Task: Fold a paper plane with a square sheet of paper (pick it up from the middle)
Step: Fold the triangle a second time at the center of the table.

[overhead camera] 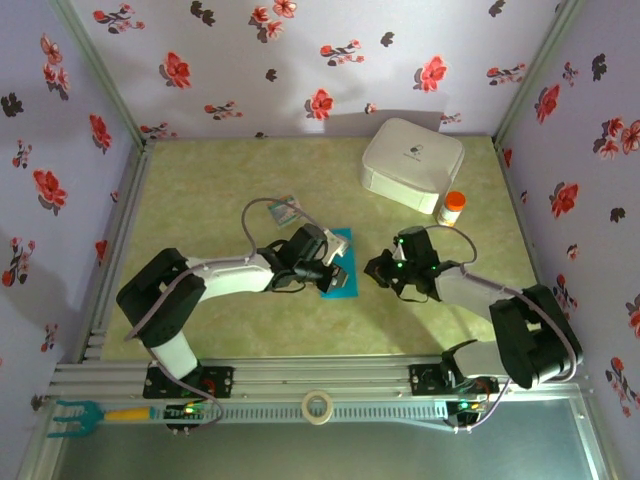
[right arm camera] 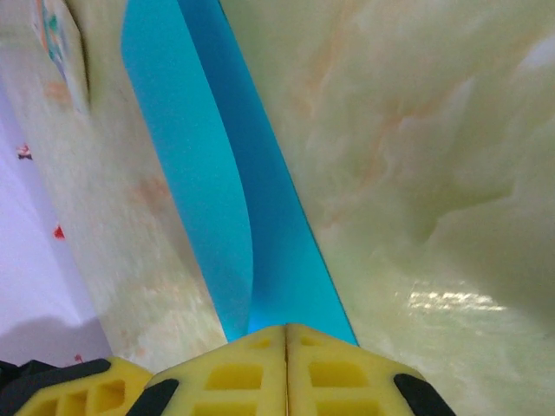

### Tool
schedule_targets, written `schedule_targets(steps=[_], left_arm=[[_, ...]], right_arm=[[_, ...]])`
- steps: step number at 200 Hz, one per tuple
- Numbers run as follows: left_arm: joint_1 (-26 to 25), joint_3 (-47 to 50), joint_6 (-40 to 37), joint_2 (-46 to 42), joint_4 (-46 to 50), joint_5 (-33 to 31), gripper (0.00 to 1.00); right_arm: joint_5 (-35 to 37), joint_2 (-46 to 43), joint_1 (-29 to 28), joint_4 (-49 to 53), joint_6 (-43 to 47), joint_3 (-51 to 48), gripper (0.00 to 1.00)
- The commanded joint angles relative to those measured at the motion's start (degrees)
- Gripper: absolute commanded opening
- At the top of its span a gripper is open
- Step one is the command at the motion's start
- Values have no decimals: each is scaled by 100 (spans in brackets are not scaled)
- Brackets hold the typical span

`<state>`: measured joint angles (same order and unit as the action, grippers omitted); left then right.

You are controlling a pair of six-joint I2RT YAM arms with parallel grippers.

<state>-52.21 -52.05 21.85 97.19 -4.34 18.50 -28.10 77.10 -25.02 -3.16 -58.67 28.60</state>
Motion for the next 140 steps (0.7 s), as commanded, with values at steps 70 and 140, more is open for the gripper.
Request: schedule_targets(steps=[70, 140], left_arm=[[48, 22, 15, -97, 66, -118, 8], [53, -34, -102, 17, 249, -218, 15]], right_arm=[[-248, 738, -443, -1128, -472, 14, 4], [-197, 732, -444, -1112, -476, 2, 4]])
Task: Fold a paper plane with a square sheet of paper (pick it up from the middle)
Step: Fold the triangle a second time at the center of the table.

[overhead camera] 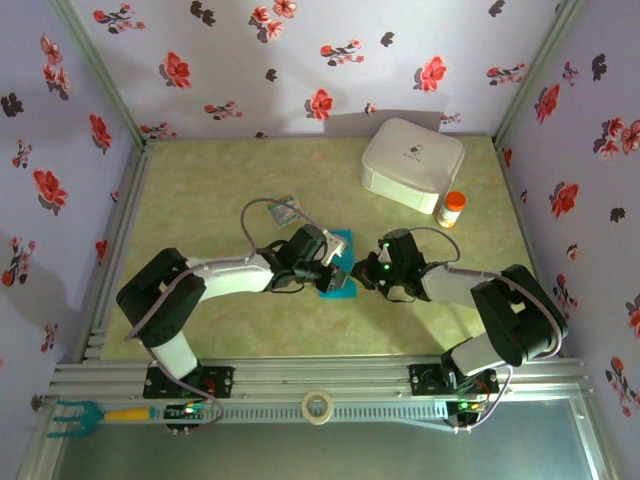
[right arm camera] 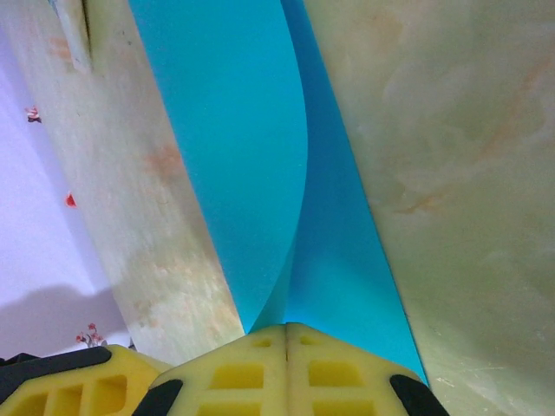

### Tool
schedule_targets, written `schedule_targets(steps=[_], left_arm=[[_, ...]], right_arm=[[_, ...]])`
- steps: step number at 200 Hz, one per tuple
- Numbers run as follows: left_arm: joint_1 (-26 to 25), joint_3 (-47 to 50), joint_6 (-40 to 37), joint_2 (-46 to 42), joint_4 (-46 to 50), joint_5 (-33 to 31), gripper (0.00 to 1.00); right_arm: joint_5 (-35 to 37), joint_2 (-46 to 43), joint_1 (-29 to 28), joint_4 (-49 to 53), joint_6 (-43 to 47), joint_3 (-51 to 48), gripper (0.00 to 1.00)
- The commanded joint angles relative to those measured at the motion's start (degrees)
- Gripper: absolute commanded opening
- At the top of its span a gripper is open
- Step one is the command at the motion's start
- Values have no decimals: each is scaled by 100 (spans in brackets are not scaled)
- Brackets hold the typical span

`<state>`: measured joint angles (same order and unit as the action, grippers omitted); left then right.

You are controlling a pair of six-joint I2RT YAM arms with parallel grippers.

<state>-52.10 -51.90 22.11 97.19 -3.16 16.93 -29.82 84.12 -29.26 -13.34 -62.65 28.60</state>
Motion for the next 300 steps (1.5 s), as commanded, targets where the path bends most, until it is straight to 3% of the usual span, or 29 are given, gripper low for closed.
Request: schedule_targets(steps=[1, 26, 83, 181, 240, 300], left_arm=[[42, -49, -128, 19, 131, -59, 15], [42, -40, -128, 51, 72, -7, 15], [37, -41, -137, -7, -18, 39, 0], [69, -66, -90, -48, 15, 42, 0], [234, -136, -302, 15, 267, 109, 1], [362, -480, -599, 397, 650, -22, 2]], right_arm=[[-24, 28, -19, -96, -79, -1, 4], [-15, 26, -19, -107, -85, -21, 4], [138, -60, -25, 267, 39, -37, 5], [273, 275, -133, 316, 169, -30, 3], [952, 307, -131, 1858, 986, 342, 1], [995, 314, -133, 1997, 1149, 436, 1]])
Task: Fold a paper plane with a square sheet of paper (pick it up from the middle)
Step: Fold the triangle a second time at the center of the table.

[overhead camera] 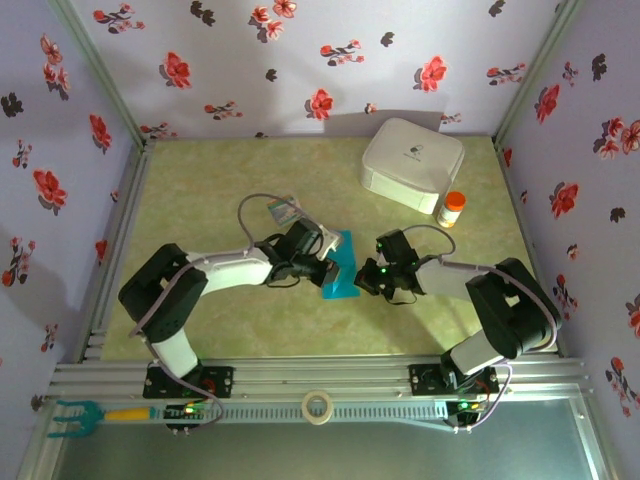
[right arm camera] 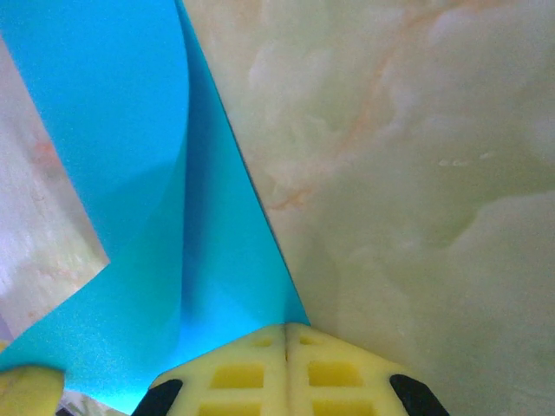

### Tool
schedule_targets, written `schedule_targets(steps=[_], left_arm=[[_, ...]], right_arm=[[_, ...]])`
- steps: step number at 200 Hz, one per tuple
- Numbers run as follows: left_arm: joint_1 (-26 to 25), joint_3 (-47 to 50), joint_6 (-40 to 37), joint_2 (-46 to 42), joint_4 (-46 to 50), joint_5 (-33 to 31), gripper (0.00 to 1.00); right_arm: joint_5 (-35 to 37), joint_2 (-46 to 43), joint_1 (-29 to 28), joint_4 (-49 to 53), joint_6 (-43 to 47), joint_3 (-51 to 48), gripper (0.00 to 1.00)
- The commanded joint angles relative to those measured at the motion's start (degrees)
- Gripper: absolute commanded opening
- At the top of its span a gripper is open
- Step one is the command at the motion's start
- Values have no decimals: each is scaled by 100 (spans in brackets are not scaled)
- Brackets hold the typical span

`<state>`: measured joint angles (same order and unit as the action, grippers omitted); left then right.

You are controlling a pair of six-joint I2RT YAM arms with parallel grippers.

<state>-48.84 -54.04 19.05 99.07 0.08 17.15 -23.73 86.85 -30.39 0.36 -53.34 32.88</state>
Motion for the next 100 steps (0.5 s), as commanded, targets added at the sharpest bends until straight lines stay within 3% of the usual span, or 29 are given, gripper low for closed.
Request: schedule_targets(steps=[1, 100], left_arm=[[35, -274, -299, 218, 335, -44, 2], [41, -528, -486, 577, 678, -614, 4]], right_arm=[[382, 37, -19, 625, 214, 8, 1], [511, 11, -11, 821, 304, 77, 1]])
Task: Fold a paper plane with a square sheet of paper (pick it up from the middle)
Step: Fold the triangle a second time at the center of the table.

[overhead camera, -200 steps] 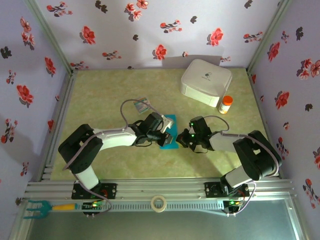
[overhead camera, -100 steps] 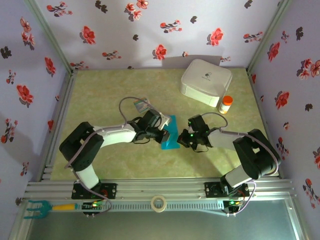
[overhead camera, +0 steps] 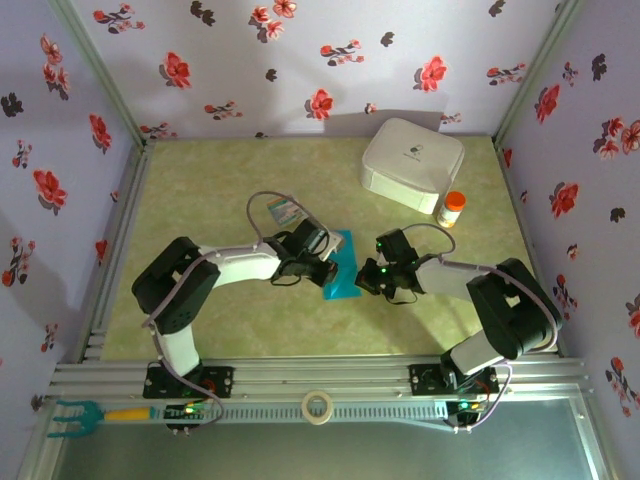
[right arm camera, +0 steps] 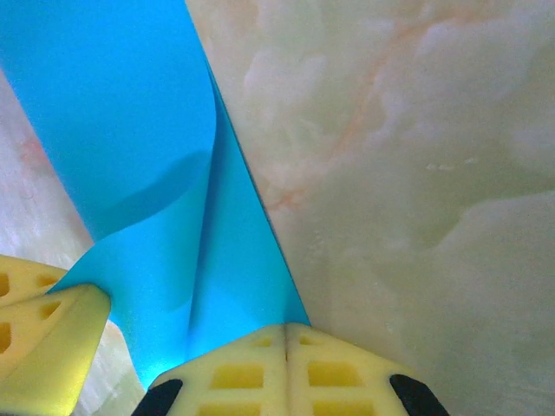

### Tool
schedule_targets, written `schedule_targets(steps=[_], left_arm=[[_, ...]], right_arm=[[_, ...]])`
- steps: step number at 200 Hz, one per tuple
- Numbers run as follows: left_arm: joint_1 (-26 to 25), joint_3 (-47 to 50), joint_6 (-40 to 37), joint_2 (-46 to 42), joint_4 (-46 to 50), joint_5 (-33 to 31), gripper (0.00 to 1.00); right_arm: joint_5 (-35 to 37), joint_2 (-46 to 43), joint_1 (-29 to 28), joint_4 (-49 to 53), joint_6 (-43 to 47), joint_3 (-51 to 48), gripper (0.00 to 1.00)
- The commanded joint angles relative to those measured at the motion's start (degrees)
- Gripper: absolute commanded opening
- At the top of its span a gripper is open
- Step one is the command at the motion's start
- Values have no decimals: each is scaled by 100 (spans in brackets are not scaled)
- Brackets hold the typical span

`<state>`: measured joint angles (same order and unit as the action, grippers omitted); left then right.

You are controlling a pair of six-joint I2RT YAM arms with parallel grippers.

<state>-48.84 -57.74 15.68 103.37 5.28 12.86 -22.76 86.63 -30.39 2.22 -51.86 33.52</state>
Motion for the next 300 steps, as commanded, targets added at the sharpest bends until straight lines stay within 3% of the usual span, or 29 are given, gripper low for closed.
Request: schedule_targets(steps=[1, 172, 231, 300], left_arm=[[41, -159, -151, 147, 158, -186, 4], [43, -166, -23, 420, 104, -125, 8], [32, -177, 354, 422, 234, 39, 8], [-93, -133, 917, 320, 220, -11, 8]], right_arm=[[423, 31, -11, 637, 161, 14, 1], [398, -164, -11, 623, 181, 63, 3], [-226, -207, -43, -267, -282, -39, 6], [-107, 157, -120, 112, -160, 85, 5]])
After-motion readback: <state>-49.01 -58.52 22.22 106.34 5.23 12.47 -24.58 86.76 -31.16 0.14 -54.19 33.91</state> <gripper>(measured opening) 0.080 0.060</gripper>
